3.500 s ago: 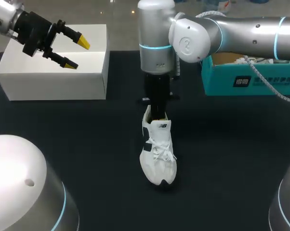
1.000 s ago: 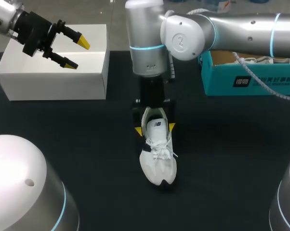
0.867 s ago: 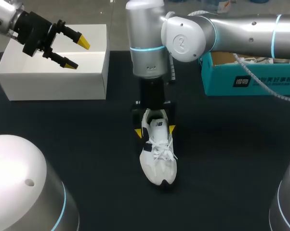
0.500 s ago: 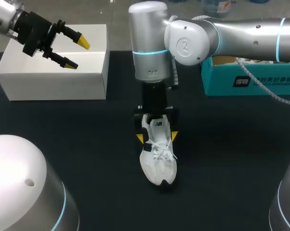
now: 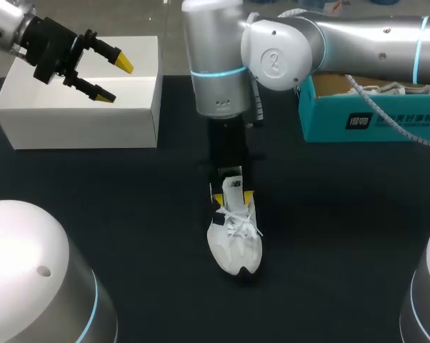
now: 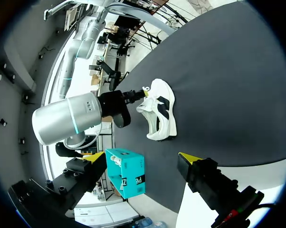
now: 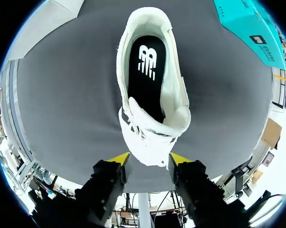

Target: Take the shoe out of the shoebox, open the shoe tongue, remove and reinsert the insole, then place the shoe into the shoebox

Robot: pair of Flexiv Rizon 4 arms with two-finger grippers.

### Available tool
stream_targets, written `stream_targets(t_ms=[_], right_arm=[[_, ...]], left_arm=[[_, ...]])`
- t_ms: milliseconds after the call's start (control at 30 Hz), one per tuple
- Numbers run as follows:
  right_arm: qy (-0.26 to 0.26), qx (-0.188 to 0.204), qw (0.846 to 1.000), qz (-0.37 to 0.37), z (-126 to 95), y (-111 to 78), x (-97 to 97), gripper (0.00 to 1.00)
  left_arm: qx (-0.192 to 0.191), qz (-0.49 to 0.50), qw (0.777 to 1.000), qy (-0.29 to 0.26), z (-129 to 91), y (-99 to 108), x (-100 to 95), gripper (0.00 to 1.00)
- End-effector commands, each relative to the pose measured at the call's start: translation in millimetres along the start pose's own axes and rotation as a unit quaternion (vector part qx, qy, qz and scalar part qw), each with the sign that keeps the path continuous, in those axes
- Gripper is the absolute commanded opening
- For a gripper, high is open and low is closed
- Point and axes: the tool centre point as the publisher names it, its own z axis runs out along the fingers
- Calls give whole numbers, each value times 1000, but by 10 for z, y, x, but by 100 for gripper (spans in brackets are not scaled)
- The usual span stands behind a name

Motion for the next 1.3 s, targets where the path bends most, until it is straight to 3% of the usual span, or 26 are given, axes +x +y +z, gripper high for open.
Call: stream_targets(t_ms=[33,233,767,1100,1300], right_arm=[[0,-2,1000,4,-14,-23,-79,0],[-9,-3,1000,19,-20,-50,-228,0],[7,-20,1000,-8,141,344,-258,0],[-2,-28,1000,0,19,220,-264,0],[1,-29,1000,-4,88,320,-274,0]], left_arm=[[1,0,1000,1,-4,1,2,100],[1,0,1000,1,-4,1,2,100],[1,0,1000,1,-4,1,2,100],[1,0,1000,1,-4,1,2,100],[1,0,1000,1,-4,1,2,100]])
